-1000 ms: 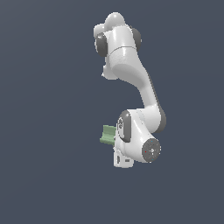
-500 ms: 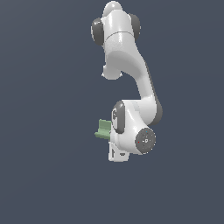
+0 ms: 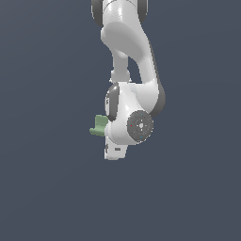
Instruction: Pick up the object and move it to a goal position.
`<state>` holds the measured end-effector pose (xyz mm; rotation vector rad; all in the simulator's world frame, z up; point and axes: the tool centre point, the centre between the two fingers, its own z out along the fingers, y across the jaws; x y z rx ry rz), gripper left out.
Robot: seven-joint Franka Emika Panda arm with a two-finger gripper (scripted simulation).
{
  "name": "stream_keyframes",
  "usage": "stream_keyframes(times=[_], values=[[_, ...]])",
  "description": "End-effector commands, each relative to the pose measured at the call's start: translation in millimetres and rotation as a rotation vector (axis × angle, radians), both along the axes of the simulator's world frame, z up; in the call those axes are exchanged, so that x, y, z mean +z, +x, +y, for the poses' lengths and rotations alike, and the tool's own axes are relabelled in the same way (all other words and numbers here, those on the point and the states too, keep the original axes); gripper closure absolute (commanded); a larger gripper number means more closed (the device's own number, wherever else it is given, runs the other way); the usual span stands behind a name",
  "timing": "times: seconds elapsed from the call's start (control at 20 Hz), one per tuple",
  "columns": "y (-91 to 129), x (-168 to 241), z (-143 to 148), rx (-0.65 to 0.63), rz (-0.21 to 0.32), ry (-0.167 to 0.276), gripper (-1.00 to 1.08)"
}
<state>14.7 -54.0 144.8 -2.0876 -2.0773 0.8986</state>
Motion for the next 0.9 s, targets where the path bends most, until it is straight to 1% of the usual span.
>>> stream_keyframes(times=[0.0, 0.45, 0.65, 0.85], values=[[-9, 21, -14, 0.0, 0.0, 0.0, 1.08], [-35, 89, -59, -0.001, 0.0, 0.0, 1.08], [-42, 109, -73, -0.001, 0.0, 0.001, 1.08], [-46, 121, -81, 0.0, 0.0, 0.001, 1.08]])
